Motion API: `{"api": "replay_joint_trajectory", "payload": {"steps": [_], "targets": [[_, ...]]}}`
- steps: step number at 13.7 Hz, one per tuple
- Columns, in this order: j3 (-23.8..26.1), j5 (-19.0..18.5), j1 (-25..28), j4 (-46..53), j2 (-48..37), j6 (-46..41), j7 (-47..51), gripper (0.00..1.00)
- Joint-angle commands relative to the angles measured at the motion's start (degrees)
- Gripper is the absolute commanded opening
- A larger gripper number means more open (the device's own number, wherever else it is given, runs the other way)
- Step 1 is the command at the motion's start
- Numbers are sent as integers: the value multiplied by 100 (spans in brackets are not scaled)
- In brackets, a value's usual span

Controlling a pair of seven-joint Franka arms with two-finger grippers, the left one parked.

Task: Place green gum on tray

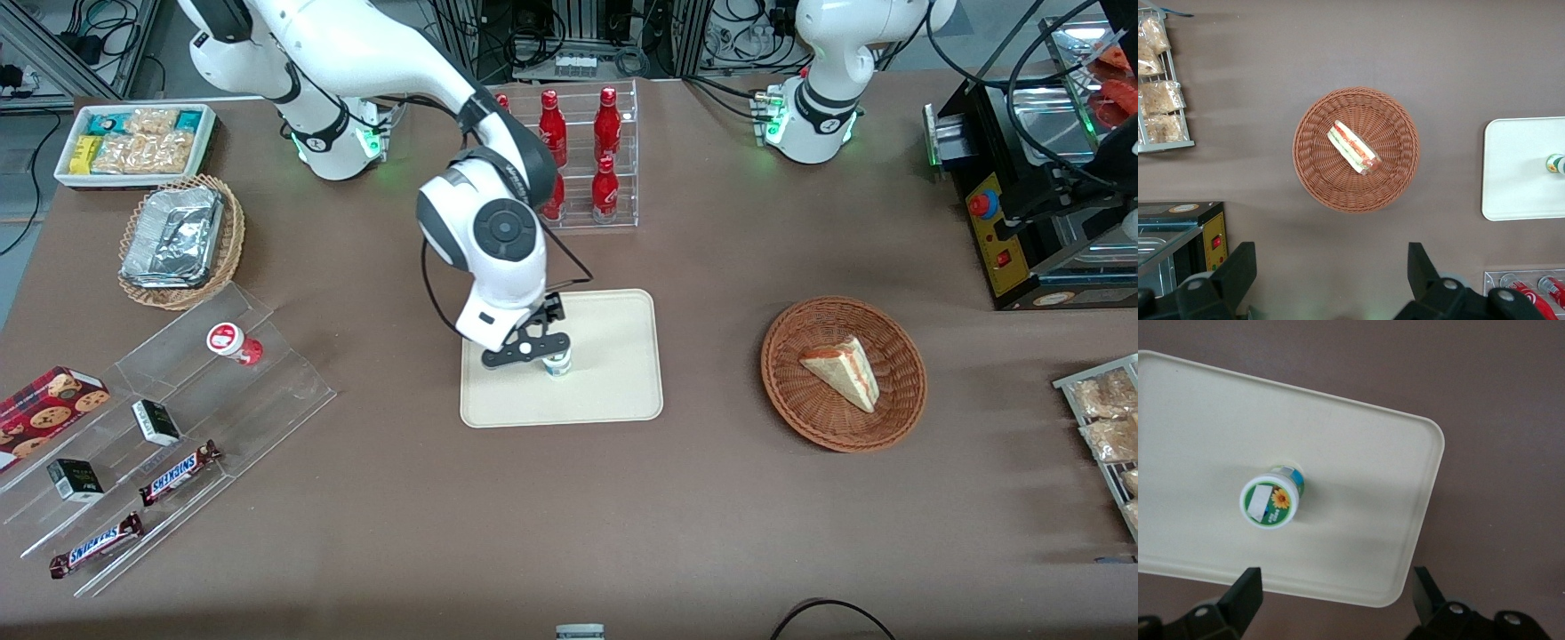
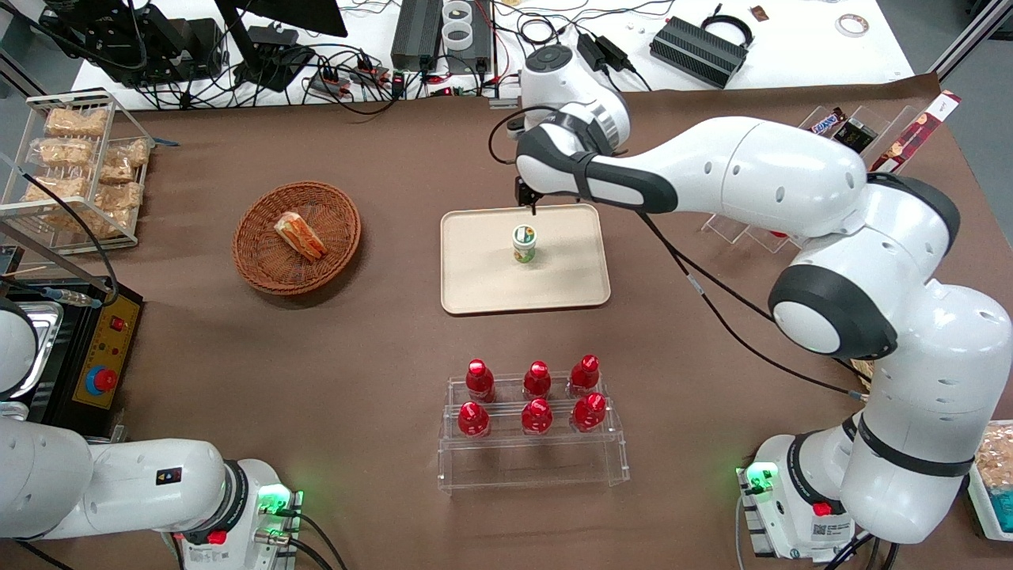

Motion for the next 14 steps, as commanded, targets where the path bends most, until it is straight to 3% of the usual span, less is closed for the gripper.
{"api": "replay_joint_trajectory", "payload": {"steps": [1, 6, 14], "targets": [[32, -48, -221, -224, -435, -434, -423, 100], [32, 40, -968, -233, -1147, -1507, -1627, 100], [84, 49, -2057, -530, -1876, -1887, -1655, 100]]}}
